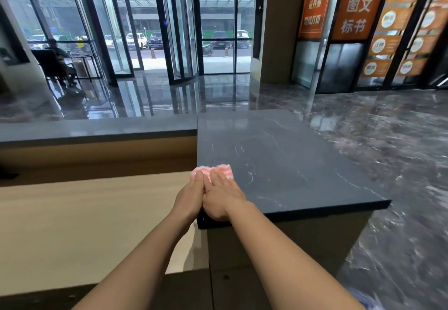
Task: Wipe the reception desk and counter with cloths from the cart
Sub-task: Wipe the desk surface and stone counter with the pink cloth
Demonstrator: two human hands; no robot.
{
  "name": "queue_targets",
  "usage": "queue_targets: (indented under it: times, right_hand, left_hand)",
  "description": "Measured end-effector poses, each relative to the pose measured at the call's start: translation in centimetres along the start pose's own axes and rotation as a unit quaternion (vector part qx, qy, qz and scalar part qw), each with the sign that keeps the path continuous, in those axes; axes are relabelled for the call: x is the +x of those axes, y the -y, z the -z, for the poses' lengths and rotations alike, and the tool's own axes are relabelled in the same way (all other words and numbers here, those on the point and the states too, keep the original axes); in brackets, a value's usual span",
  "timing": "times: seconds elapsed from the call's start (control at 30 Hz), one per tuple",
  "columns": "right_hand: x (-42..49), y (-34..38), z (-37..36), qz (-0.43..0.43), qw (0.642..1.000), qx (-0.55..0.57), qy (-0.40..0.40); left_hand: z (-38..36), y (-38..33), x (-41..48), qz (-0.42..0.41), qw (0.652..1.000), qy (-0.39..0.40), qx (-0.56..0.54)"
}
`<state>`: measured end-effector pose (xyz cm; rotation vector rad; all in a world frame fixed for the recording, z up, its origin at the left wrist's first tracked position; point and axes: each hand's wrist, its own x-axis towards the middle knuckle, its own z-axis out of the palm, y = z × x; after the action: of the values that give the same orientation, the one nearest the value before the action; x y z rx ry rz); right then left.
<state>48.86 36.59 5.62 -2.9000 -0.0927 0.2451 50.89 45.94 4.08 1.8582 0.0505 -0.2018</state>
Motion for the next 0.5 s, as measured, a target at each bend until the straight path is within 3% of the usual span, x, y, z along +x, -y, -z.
queue_targets:
  times: [0.2, 0.23, 0.27, 0.3, 0.33, 0.4, 0.5]
  right_hand:
    - [-5.4, -0.9, -1.4, 0.056, 0.998, -0.007, -0.033]
    - [-6.3, -1.1, -1.4, 0.065, 0.997, -0.015, -0.042]
    - [-7.0, -1.4, -1.5, 0.072, 0.996, -0.025, -0.051]
    - [-7.7, -1.8, -1.4, 0.074, 0.995, -0.034, -0.061]
    - [-8.1, -2.4, -1.4, 0.071, 0.994, -0.038, -0.075]
    - [-8.8, -3.9, -1.3, 0.047, 0.992, -0.039, -0.111]
    - [-9.8, -6.6, -1.0, 0.005, 0.990, -0.036, -0.138]
  left_hand:
    - [0.0, 0.4, -6.2, -0.001, 1.000, 0.005, 0.012]
    - [0.0, 0.6, -7.1, -0.011, 0.999, 0.005, 0.031]
    - [0.1, 0.8, -7.6, -0.056, 0.991, 0.002, 0.118]
    - [0.2, 1.1, -8.1, -0.116, 0.960, -0.010, 0.254]
    - [0.1, 1.3, -8.3, -0.179, 0.904, -0.031, 0.388]
    - [-0.5, 1.5, -8.4, -0.299, 0.792, -0.050, 0.530]
    - [-2.5, 0.7, -8.1, -0.347, 0.752, -0.029, 0.560]
